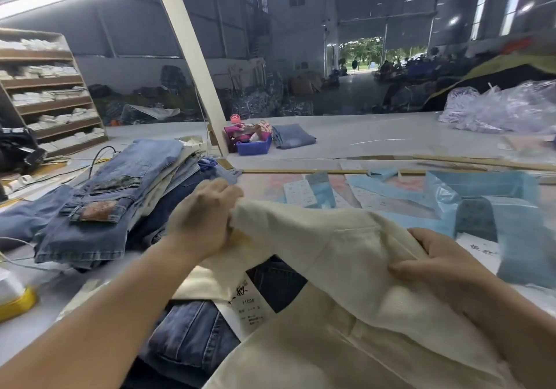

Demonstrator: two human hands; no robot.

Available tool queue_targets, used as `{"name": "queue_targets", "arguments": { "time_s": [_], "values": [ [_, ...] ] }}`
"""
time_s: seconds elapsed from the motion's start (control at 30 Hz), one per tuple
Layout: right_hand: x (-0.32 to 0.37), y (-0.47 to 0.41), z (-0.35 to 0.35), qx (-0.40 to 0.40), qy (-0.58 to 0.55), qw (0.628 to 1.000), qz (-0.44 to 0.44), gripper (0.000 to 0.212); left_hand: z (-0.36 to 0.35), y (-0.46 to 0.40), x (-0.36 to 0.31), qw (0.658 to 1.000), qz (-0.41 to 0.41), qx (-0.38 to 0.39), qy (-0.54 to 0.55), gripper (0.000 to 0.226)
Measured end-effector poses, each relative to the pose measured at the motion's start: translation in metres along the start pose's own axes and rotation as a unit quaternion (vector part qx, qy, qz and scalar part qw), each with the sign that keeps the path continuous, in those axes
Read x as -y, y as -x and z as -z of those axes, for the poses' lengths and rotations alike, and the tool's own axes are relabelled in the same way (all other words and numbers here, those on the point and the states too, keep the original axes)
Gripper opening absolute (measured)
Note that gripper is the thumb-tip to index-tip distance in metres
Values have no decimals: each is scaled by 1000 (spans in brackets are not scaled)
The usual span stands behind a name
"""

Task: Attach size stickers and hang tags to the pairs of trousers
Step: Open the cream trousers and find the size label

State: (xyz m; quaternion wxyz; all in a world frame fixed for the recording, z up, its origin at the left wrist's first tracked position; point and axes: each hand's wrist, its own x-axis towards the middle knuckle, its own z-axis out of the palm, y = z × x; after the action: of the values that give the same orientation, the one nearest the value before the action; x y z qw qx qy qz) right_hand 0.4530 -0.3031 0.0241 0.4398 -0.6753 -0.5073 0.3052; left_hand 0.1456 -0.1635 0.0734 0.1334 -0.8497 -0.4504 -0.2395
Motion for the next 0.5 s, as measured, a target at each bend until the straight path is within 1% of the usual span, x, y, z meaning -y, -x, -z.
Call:
{"name": "queue_targets", "arguments": {
  "time_s": [0.07, 0.1, 0.13, 0.17, 0.2, 0.23, 0.27, 0.3, 0.37, 0.4, 0.47, 0.5],
  "values": [
    [7, 3, -3, 30, -59, 997, 40, 39, -4, 11, 18, 999, 6, 19, -28, 25],
    [11, 4, -5, 48, -80, 994, 59, 43, -5, 17, 25, 999, 11, 23, -39, 26],
    [15, 4, -7, 63, -104, 990, 73, 45, -6, 21, 30, 997, 18, 44, -60, 30],
    [19, 4, -9, 74, -126, 986, 84, 46, -7, 24, 34, 992, 28, 87, -88, 38],
    [22, 2, -11, 85, -142, 982, 96, 46, -8, 25, 35, 982, 42, 146, -113, 48],
    [26, 2, -14, 97, -152, 977, 110, 47, -7, 27, 33, 969, 55, 212, -114, 60],
    [30, 0, -17, 110, -157, 973, 125, 48, -5, 28, 29, 961, 57, 262, -72, 73],
    [34, -1, -20, 125, -159, 969, 140, 49, -1, 29, 21, 956, 48, 289, 9, 84],
    [42, -4, -24, 156, -159, 962, 157, 50, 10, 30, -4, 940, 11, 287, 185, 100],
    [47, -4, -26, 178, -161, 957, 162, 50, 14, 30, -18, 933, -12, 270, 238, 107],
    [54, -4, -29, 218, -155, 949, 169, 50, 17, 30, -45, 932, -57, 209, 291, 120],
    [58, -2, -31, 225, -142, 949, 169, 50, 15, 29, -56, 937, -86, 168, 293, 121]
  ]
}}
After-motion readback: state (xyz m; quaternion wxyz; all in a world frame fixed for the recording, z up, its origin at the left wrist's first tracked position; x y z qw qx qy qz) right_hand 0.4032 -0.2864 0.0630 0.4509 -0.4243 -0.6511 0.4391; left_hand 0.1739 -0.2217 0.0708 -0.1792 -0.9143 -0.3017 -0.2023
